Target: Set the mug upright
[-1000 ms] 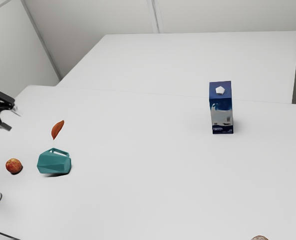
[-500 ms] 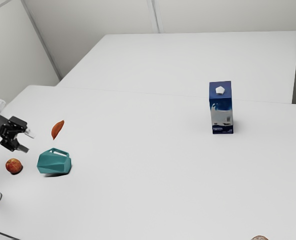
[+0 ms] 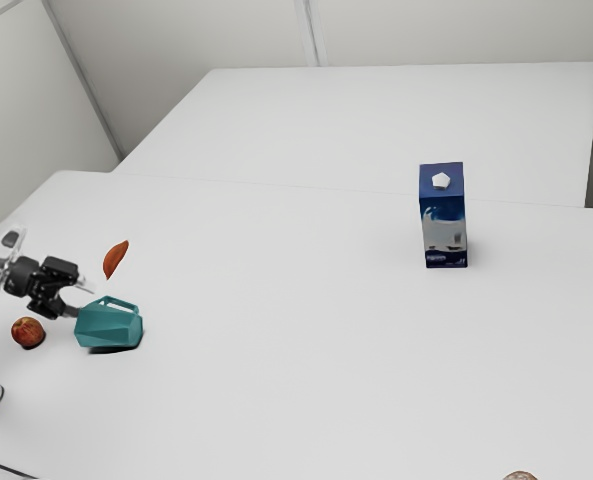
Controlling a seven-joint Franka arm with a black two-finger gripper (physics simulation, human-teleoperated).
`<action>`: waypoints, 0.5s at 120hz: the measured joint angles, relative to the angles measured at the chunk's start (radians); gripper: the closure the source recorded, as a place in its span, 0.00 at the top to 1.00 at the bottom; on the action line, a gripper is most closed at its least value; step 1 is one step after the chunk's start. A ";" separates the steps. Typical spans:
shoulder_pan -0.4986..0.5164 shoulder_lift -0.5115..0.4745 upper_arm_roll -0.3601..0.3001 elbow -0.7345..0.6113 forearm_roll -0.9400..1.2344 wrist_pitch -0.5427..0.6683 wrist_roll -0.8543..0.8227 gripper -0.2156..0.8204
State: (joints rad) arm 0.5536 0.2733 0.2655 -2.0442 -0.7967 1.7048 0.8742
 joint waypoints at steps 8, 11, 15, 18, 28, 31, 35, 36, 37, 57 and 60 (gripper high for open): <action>0.000 0.001 -0.001 -0.013 -0.002 0.009 0.015 0.79; 0.000 0.000 -0.001 -0.020 -0.003 0.011 0.021 0.79; 0.000 -0.001 -0.001 -0.033 -0.006 0.012 0.030 0.79; 0.000 -0.003 -0.002 -0.041 -0.010 0.013 0.037 0.79; 0.001 -0.009 -0.008 -0.053 -0.018 0.013 0.059 0.79; 0.005 -0.012 -0.011 -0.055 -0.020 0.011 0.065 0.79; 0.009 -0.015 -0.015 -0.057 -0.022 0.008 0.074 0.79; 0.010 -0.016 -0.016 -0.057 -0.022 0.007 0.076 0.79; 0.010 -0.016 -0.017 -0.057 -0.022 0.006 0.078 0.79; 0.014 -0.026 -0.020 -0.060 -0.025 -0.014 0.113 0.41; 0.014 -0.028 -0.020 -0.059 -0.025 -0.019 0.117 0.36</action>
State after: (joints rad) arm 0.5675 0.2449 0.2456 -2.1036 -0.8215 1.6861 0.9916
